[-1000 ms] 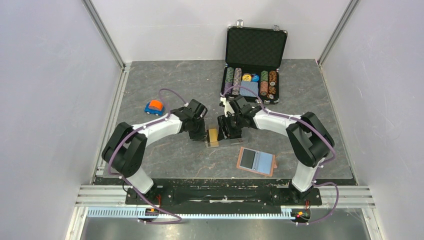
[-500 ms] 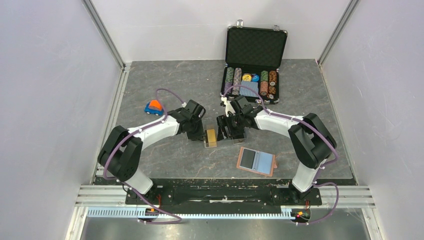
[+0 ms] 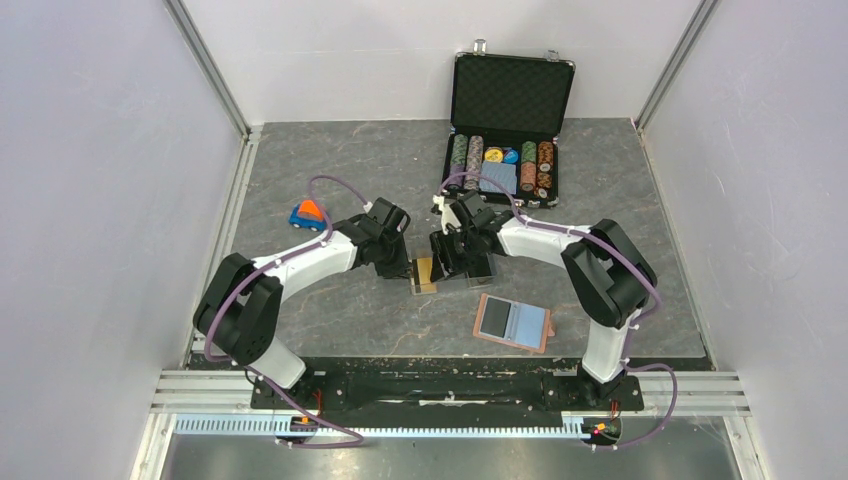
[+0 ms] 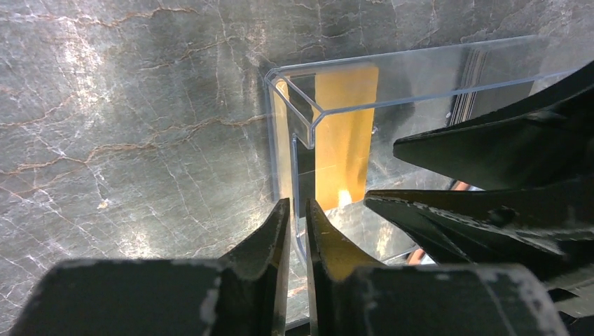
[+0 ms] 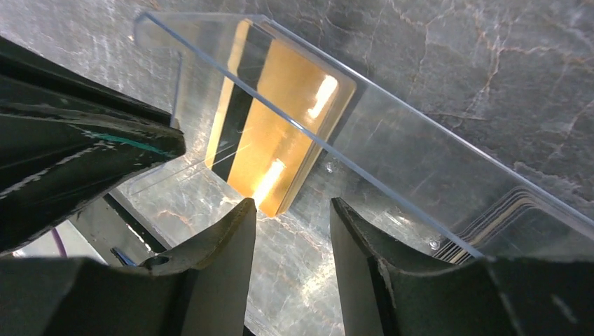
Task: Put the credit cards into the card holder
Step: Pick up the credit card from the storage box.
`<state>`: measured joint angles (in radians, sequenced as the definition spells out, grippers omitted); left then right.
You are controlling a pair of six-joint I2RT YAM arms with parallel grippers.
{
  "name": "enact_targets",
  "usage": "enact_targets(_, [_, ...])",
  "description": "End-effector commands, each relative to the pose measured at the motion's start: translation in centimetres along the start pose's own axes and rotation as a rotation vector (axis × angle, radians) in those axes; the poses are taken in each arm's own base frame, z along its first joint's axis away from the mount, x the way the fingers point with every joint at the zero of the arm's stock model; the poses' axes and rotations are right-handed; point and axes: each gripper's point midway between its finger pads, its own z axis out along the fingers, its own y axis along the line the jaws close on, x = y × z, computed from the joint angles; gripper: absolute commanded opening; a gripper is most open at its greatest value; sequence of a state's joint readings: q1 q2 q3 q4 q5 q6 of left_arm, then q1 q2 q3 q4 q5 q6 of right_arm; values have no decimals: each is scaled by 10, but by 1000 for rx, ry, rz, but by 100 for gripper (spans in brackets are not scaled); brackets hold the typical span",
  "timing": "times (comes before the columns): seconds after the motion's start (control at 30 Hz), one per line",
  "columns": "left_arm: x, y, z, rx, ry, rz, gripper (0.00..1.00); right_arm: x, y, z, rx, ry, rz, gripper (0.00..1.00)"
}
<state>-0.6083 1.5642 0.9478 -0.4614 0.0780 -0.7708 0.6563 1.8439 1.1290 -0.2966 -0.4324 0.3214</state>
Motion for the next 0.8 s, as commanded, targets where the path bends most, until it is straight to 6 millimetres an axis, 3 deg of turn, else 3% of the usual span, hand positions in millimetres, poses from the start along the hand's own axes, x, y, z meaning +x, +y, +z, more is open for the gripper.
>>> enact_targets(0.0, [-16,-7,-1,13,-57,-1,20,-14,7,2,-1,-25,-18,46])
enact_targets(0.37, [-23,-2,20,-26,-18,33,19,-14,5,5,14,-19,-13,36])
enact_targets(0.43, [-24,-1,21,-36,-18,39,16,-16,5,5,17,-21,-14,35])
enact_targets(0.53, [-23,-1,21,-35,-16,40,3,-16,6,8,14,-16,-14,34])
enact_targets(0.77, [-18,-3,18,-5,-9,22,2,-11,6,20,6,16,5,34])
